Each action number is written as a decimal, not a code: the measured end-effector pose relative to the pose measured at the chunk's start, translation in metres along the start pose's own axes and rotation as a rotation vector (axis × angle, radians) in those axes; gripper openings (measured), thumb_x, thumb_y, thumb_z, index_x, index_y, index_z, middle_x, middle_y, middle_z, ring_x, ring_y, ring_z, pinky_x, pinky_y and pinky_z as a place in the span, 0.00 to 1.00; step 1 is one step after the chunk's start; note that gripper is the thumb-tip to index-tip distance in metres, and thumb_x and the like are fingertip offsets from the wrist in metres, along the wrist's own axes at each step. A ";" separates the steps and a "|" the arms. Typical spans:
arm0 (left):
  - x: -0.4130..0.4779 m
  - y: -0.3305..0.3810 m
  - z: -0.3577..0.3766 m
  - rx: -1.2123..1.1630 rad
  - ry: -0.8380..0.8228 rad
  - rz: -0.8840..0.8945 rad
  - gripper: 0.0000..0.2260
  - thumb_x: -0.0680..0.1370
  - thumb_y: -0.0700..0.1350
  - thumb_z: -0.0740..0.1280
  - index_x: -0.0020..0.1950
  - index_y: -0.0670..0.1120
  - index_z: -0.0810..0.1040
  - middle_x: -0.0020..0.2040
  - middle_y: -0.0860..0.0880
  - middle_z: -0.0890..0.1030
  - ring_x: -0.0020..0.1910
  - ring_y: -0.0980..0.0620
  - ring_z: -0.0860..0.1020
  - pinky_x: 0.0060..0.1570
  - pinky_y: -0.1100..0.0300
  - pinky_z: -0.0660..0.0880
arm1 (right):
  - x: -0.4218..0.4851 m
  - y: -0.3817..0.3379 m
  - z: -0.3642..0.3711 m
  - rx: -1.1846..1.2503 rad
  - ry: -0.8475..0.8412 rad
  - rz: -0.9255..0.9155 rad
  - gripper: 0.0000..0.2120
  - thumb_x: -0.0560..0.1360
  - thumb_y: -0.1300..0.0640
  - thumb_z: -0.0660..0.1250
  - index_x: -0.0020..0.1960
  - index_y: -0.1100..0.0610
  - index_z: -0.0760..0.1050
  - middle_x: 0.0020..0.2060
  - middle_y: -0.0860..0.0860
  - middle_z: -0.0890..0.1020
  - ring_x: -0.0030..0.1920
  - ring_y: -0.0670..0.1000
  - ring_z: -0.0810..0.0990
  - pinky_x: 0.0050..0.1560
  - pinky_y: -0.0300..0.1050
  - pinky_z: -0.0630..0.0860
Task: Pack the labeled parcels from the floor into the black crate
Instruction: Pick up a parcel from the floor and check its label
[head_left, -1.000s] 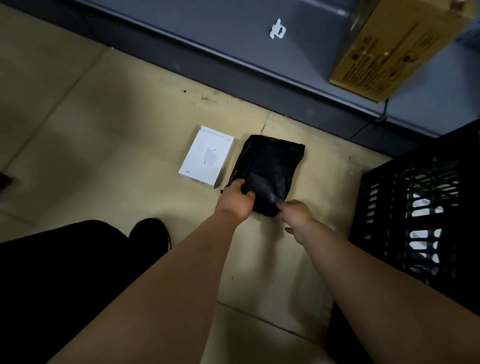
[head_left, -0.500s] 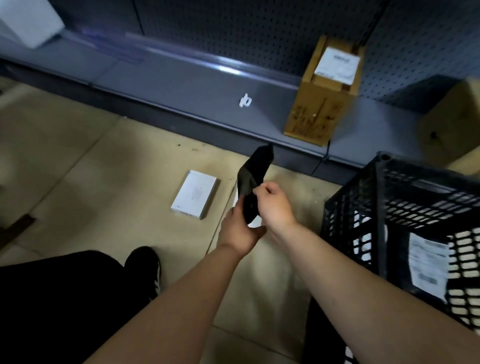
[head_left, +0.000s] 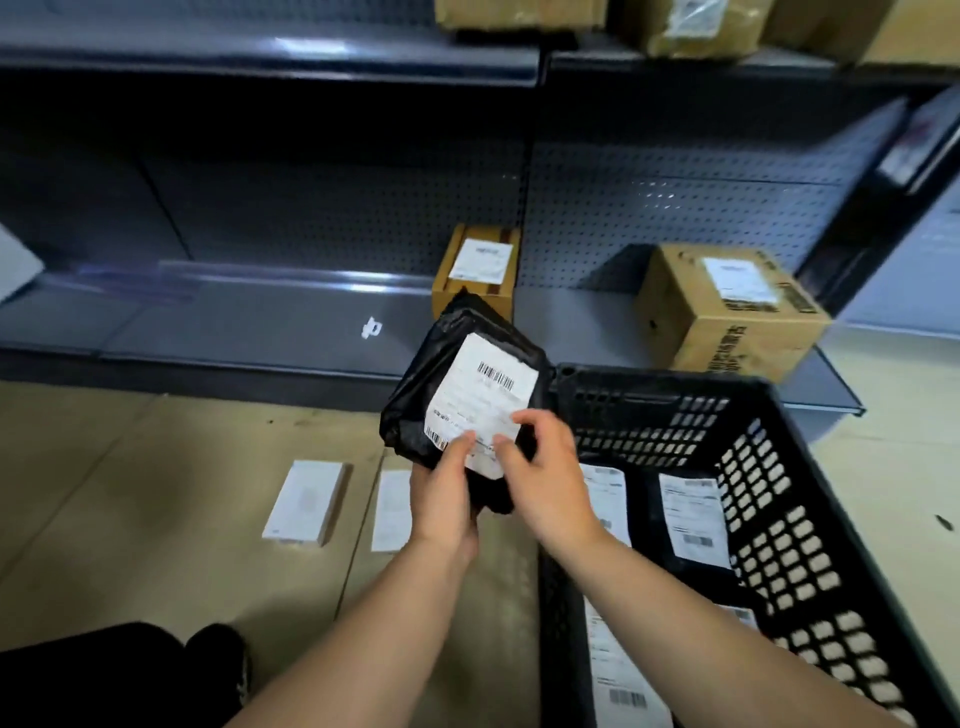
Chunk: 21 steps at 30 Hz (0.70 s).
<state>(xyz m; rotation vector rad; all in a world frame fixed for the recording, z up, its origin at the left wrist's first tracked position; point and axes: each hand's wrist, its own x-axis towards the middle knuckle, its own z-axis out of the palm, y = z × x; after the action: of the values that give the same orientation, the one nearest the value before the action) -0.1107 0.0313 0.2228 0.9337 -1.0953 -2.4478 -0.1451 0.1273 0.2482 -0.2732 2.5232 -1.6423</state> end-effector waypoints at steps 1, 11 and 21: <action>-0.007 -0.001 0.014 -0.050 -0.062 -0.036 0.17 0.79 0.40 0.69 0.68 0.43 0.80 0.61 0.41 0.86 0.60 0.41 0.84 0.59 0.47 0.81 | 0.004 0.005 -0.017 0.015 0.070 0.017 0.18 0.79 0.54 0.71 0.68 0.54 0.75 0.66 0.51 0.74 0.66 0.46 0.72 0.74 0.45 0.68; -0.042 -0.064 0.086 0.280 -0.362 -0.222 0.19 0.77 0.44 0.76 0.67 0.50 0.80 0.60 0.50 0.87 0.62 0.49 0.84 0.70 0.44 0.74 | 0.030 0.083 -0.154 0.703 0.057 0.433 0.25 0.79 0.56 0.74 0.74 0.53 0.73 0.60 0.55 0.87 0.60 0.58 0.87 0.66 0.62 0.80; 0.018 -0.078 0.069 0.590 -0.157 0.121 0.10 0.82 0.40 0.67 0.62 0.47 0.81 0.60 0.51 0.84 0.57 0.60 0.81 0.54 0.73 0.73 | 0.065 0.234 -0.179 0.564 0.240 0.788 0.46 0.62 0.47 0.85 0.76 0.51 0.69 0.62 0.57 0.84 0.55 0.64 0.87 0.55 0.68 0.83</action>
<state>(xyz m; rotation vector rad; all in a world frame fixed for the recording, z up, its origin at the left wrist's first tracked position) -0.1710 0.1120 0.1913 0.7964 -1.9293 -2.1569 -0.2640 0.3654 0.1067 0.8845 1.7637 -1.9424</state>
